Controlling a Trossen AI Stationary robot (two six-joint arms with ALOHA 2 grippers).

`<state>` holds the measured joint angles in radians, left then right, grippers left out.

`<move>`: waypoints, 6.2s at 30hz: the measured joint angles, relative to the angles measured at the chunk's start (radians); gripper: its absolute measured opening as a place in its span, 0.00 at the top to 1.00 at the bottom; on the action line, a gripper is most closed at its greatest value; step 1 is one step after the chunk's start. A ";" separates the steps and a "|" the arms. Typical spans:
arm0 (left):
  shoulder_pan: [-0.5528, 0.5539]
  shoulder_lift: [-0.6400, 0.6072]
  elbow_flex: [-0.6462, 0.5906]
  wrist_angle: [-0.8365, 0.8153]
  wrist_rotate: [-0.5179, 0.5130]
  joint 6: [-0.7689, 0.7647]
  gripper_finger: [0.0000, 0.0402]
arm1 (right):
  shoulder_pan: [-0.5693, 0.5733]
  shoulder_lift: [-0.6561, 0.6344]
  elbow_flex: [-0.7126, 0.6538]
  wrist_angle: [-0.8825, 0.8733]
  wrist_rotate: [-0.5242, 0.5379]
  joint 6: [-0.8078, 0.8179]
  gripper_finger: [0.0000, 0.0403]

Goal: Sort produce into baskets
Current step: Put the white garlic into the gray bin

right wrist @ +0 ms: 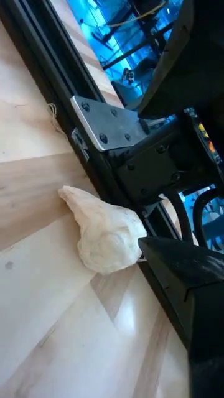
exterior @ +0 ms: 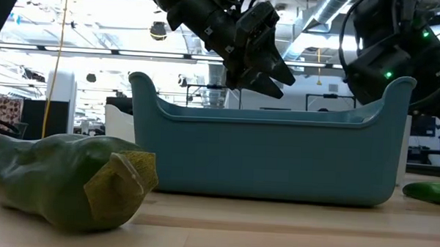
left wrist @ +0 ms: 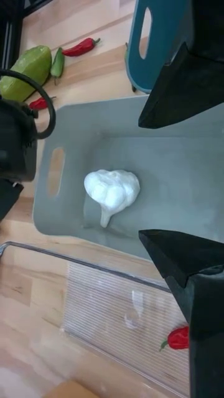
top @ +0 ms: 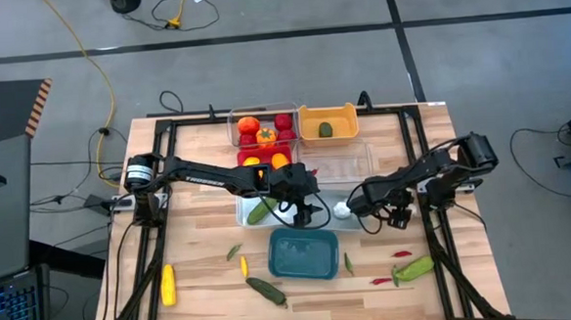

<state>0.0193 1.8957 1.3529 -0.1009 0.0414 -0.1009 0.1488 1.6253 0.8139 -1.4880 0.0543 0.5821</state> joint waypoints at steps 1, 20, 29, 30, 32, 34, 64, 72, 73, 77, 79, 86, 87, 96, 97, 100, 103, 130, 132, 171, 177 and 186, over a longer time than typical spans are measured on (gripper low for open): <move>0.000 0.000 0.000 0.000 0.000 0.000 0.34 | 0.005 0.000 0.000 0.003 -0.008 -0.006 0.13; -0.001 0.000 0.000 0.000 0.002 -0.017 0.34 | 0.110 0.000 0.000 0.081 -0.167 -0.067 0.13; -0.001 0.000 0.000 0.000 0.002 -0.019 0.34 | 0.140 -0.003 0.000 0.094 -0.162 0.072 0.14; -0.001 0.000 0.000 0.000 0.002 -0.019 0.34 | 0.141 -0.005 0.000 0.098 -0.161 0.098 0.15; -0.001 0.000 0.000 0.000 0.002 -0.019 0.34 | 0.147 -0.008 0.000 0.100 -0.154 0.133 0.16; -0.001 0.000 0.000 0.000 0.002 -0.019 0.34 | 0.162 -0.011 0.000 0.106 -0.134 0.174 0.18; -0.001 0.000 0.000 -0.023 0.004 -0.008 0.34 | 0.466 -0.001 -0.003 0.159 0.018 1.066 0.21; -0.001 0.000 0.000 -0.023 0.005 0.010 0.34 | 0.518 -0.001 -0.072 0.171 0.028 1.359 0.21; -0.001 0.000 0.000 -0.023 0.005 0.012 0.34 | 0.521 -0.001 -0.077 0.171 0.030 1.384 0.21; -0.001 0.000 0.000 -0.023 0.005 0.012 0.34 | 0.531 -0.001 -0.078 0.169 0.081 1.452 0.21; -0.001 0.000 0.000 -0.023 0.005 0.012 0.34 | 0.532 -0.001 -0.078 0.165 0.107 1.482 0.21; -0.001 0.000 0.000 -0.022 0.005 0.012 0.34 | 0.532 0.000 -0.078 0.164 0.120 1.496 0.21; -0.001 0.000 0.000 -0.023 0.005 0.012 0.34 | 0.532 0.000 -0.078 0.164 0.120 1.497 0.21; -0.001 0.000 0.000 -0.022 0.005 0.011 0.34 | 0.532 0.000 -0.078 0.175 0.131 1.512 0.21; -0.001 0.000 0.000 -0.023 0.005 0.012 0.34 | 0.532 0.000 -0.078 0.182 0.132 1.514 0.21; -0.001 0.000 0.000 -0.022 0.005 0.011 0.34 | 0.532 0.000 -0.102 0.263 0.132 1.516 0.21; -0.001 0.000 0.000 -0.022 0.005 0.011 0.34 | 0.532 0.010 -0.107 0.274 0.137 1.527 0.21; 0.003 0.000 0.000 -0.022 0.130 0.011 0.34 | 0.421 -0.257 0.045 0.113 0.328 1.123 0.21; 0.010 -0.010 -0.001 -0.026 0.138 0.011 0.34 | 0.386 -0.321 0.045 0.121 0.348 1.029 0.21; 0.081 -0.295 0.000 -0.321 0.022 0.169 0.34 | -0.230 -0.524 -0.118 0.423 0.018 -0.141 0.21; 0.081 -0.295 0.000 -0.320 0.022 0.168 0.34 | -0.231 -0.531 -0.181 0.567 0.040 -0.156 0.21; 0.081 -0.294 -0.001 -0.320 0.022 0.167 0.34 | -0.244 -0.452 -0.227 0.654 0.109 -0.157 0.21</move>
<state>0.1001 1.6016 1.3524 -0.4208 0.0631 0.0666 -0.0948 1.1734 0.5868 -0.8337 0.1635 0.4255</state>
